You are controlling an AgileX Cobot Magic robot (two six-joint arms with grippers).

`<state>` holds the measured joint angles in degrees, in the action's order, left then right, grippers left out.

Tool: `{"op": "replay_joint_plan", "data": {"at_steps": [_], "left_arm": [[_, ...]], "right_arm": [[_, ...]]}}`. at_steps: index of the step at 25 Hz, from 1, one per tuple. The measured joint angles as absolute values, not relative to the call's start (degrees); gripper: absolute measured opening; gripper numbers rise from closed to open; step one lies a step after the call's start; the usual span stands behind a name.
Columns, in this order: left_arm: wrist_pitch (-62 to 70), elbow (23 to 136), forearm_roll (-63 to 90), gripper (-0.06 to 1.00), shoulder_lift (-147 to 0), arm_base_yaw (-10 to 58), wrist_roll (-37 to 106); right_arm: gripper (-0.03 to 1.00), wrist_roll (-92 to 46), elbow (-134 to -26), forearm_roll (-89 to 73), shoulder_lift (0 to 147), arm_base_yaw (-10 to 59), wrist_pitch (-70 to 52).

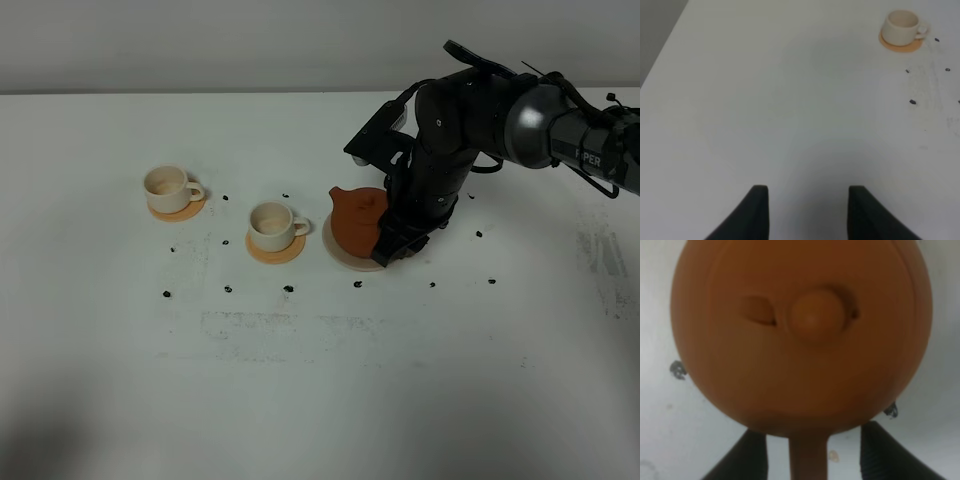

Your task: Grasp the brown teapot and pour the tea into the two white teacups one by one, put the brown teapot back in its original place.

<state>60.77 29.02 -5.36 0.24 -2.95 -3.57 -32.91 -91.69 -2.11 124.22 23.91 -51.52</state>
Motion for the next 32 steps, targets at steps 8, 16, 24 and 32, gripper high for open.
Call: {"op": "replay_joint_plan", "data": {"at_steps": [8, 16, 24, 32], "left_arm": [[60.77, 29.02, -5.36, 0.40, 0.24, -2.95, -3.57], [60.77, 29.02, -5.36, 0.40, 0.24, -2.95, -3.57], [60.77, 29.02, -5.36, 0.40, 0.24, -2.95, -3.57], [60.77, 29.02, -5.36, 0.40, 0.24, -2.95, -3.51]], "right_arm": [[0.11, -35.87, -91.69, -1.85, 124.27, 23.91, -51.94], [0.11, -36.07, -91.69, -2.28, 124.27, 23.91, -51.94], [0.11, -35.41, -91.69, -3.30, 123.32, 23.91, -51.99], [0.11, -35.34, -90.99, -4.58, 122.09, 23.91, -50.95]]}}
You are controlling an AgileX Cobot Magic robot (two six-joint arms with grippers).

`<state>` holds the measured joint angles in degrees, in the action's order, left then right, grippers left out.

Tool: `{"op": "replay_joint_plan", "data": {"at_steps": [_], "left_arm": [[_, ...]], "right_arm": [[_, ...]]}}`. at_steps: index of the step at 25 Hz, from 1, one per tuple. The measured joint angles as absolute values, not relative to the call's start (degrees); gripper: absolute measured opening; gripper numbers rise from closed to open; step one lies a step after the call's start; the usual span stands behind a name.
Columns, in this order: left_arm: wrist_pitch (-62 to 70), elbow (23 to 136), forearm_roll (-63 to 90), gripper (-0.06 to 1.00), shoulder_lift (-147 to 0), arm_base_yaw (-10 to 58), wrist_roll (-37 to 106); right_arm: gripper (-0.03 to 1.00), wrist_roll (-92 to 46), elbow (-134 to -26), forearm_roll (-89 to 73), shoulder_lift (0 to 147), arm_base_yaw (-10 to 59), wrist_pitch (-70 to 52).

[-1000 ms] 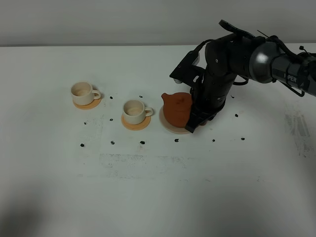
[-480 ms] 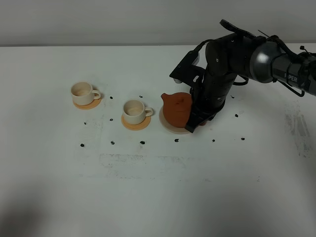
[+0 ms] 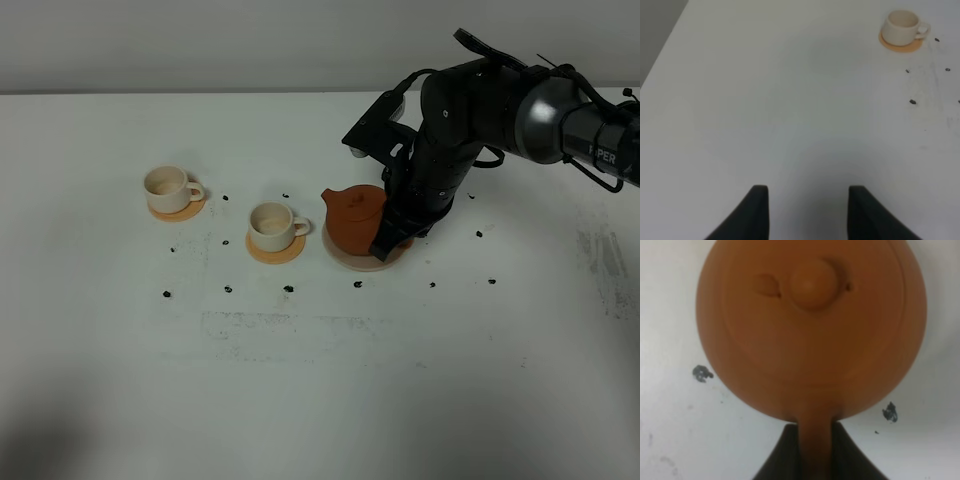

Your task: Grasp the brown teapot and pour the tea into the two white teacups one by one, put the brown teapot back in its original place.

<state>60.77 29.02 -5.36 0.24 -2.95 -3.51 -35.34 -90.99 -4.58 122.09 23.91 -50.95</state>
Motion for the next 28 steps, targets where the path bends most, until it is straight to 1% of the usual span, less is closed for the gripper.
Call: {"op": "replay_joint_plan", "data": {"at_steps": [5, 22, 28], "left_arm": [[60.77, 29.02, -5.36, 0.40, 0.24, -2.95, -3.51], [60.77, 29.02, -5.36, 0.40, 0.24, -2.95, -3.51], [60.77, 29.02, -5.36, 0.40, 0.24, -2.95, -3.57]], "right_arm": [[0.11, -35.17, -90.48, -5.08, 121.93, 23.91, -50.17], [0.11, -36.03, -75.59, -9.55, 114.51, 21.71, -35.12], [0.11, -35.81, -74.45, -10.09, 114.10, 21.49, -33.37]]}}
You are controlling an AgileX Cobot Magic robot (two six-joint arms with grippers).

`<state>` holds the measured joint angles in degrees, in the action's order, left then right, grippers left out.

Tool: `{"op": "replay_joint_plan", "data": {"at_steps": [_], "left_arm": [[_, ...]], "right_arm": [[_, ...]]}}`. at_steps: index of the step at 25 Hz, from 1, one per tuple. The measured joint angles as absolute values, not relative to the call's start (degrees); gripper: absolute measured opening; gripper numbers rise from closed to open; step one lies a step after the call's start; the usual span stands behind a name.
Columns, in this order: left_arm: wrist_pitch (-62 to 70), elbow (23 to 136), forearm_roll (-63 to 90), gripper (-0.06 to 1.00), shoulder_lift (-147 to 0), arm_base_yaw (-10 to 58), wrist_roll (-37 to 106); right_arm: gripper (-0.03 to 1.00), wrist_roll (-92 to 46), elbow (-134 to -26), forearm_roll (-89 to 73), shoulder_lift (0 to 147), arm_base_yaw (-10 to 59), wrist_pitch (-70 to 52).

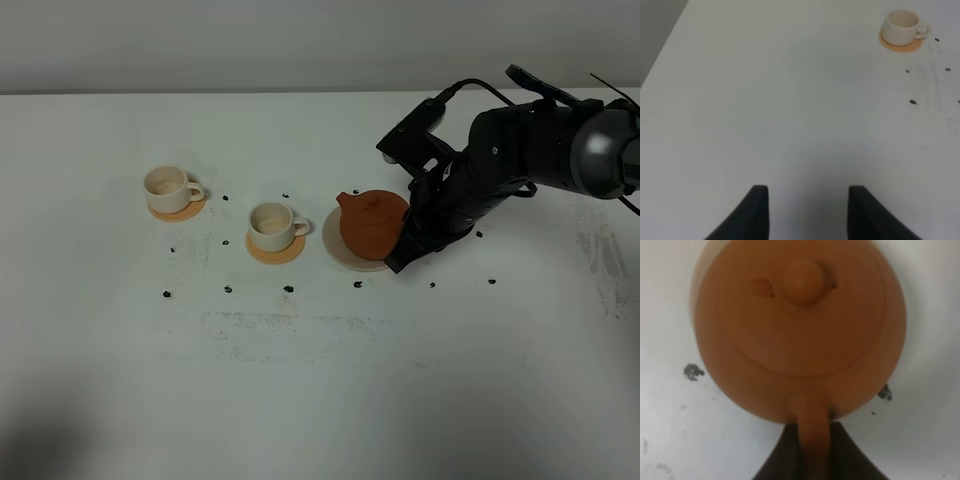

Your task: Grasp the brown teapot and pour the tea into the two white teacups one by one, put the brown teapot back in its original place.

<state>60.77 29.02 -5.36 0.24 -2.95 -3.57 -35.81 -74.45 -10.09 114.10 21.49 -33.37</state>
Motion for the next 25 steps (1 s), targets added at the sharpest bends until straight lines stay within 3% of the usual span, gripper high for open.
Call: {"op": "replay_joint_plan", "data": {"at_steps": [25], "left_arm": [[60.77, 29.02, -5.36, 0.40, 0.24, -2.95, -3.57]], "right_arm": [[0.11, -35.79, -74.40, -6.33, 110.06, 26.50, -28.55]]}}
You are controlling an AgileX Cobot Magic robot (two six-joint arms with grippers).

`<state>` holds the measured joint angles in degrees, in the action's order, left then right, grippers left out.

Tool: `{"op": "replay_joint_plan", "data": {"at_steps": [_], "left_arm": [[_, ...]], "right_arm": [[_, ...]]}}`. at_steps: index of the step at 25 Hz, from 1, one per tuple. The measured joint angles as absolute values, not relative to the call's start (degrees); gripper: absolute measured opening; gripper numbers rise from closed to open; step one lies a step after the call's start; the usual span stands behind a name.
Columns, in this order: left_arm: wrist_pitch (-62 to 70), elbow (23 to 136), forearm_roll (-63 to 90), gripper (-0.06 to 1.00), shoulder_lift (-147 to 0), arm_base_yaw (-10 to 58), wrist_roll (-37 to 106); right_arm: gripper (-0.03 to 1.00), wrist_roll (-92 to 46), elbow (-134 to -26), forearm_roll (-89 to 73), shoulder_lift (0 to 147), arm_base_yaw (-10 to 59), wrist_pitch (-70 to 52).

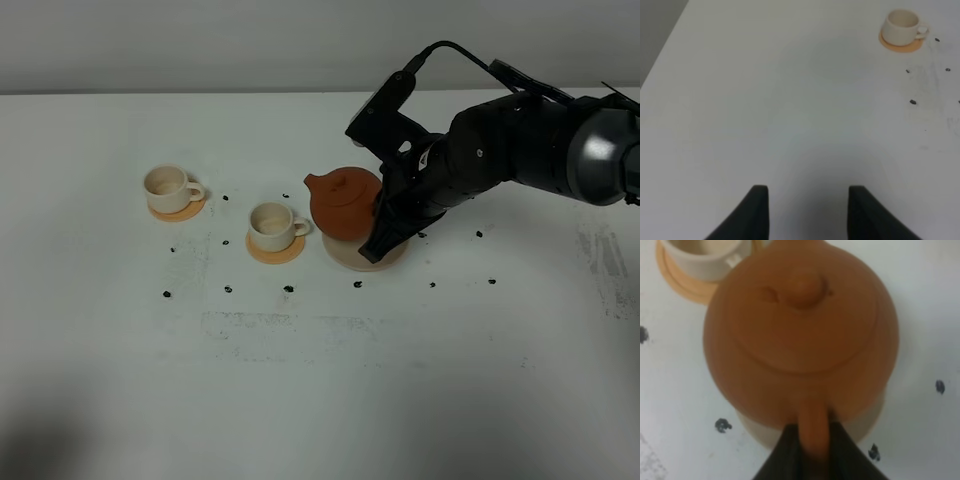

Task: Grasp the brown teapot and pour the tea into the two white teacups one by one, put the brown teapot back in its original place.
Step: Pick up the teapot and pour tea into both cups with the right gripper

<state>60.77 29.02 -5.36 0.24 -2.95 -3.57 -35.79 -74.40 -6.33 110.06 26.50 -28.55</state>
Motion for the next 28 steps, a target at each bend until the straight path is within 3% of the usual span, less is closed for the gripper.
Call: {"op": "replay_joint_plan", "data": {"at_steps": [28], "left_arm": [[60.77, 29.02, -5.36, 0.40, 0.24, -2.95, -3.51]], "right_arm": [[0.11, -36.14, -74.40, 5.60, 109.99, 30.04, -25.21]]}}
